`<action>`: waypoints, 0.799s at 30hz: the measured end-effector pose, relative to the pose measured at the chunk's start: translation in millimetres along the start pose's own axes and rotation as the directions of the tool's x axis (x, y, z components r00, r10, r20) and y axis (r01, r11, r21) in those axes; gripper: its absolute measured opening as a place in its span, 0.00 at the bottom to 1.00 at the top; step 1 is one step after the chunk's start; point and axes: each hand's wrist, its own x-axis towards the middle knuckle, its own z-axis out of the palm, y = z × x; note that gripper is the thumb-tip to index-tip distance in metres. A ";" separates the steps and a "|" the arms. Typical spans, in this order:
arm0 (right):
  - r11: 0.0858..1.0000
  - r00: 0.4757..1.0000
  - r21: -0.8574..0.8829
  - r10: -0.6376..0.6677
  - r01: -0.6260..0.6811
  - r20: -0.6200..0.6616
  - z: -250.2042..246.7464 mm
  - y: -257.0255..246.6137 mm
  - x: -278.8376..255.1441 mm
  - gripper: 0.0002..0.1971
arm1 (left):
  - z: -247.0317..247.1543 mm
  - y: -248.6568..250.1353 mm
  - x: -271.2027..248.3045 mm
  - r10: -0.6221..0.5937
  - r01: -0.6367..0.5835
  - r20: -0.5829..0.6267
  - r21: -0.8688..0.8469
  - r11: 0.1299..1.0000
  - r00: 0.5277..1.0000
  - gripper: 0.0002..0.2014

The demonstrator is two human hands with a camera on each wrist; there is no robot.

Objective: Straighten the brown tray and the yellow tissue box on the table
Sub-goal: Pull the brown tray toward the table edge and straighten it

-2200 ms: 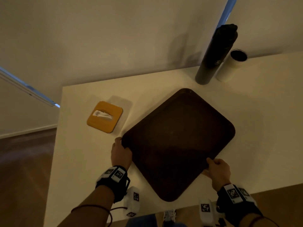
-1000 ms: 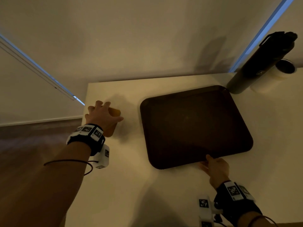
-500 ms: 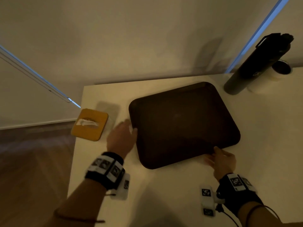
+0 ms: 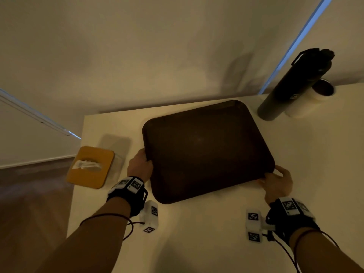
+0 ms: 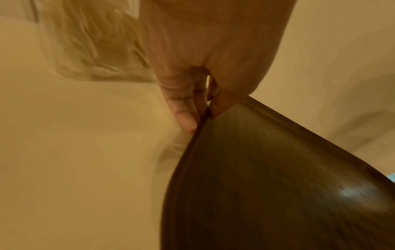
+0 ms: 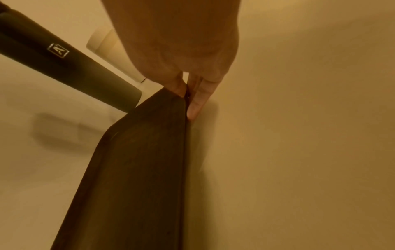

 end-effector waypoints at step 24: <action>0.987 0.998 0.148 0.069 -0.068 -0.003 36.5 -8.5 5.3 0.20 | -14.4 12.8 88.6 0.075 -0.075 0.006 0.040 0.996 0.997 0.30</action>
